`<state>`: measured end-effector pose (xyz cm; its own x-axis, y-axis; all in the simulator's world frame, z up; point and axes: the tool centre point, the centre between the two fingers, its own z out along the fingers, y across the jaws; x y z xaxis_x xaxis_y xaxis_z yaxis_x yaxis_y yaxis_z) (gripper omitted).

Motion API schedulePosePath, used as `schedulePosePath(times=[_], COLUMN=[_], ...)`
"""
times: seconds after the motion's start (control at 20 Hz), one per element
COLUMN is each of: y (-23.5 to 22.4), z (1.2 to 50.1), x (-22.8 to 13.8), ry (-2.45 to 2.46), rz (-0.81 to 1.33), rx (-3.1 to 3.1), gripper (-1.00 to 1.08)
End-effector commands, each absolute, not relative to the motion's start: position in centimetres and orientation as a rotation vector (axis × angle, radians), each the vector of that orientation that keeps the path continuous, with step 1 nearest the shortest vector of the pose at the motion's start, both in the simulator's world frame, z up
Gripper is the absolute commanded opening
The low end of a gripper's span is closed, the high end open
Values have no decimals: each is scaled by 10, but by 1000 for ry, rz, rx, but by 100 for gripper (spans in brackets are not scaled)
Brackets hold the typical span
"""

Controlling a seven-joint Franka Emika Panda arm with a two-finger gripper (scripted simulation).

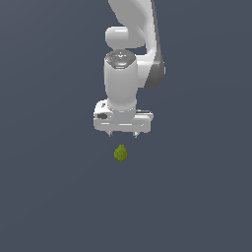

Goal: Pick up the object and move it to a goal position.

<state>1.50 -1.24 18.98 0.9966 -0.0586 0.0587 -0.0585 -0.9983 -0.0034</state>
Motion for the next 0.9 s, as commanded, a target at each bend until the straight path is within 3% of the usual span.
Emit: schedulePosePath(times=[0.0, 0.85], y=[-12, -26], z=[190, 188], x=[15, 14], ry=[92, 157], rz=[-92, -92], rx=[-3137, -3127], gripper=[100, 100])
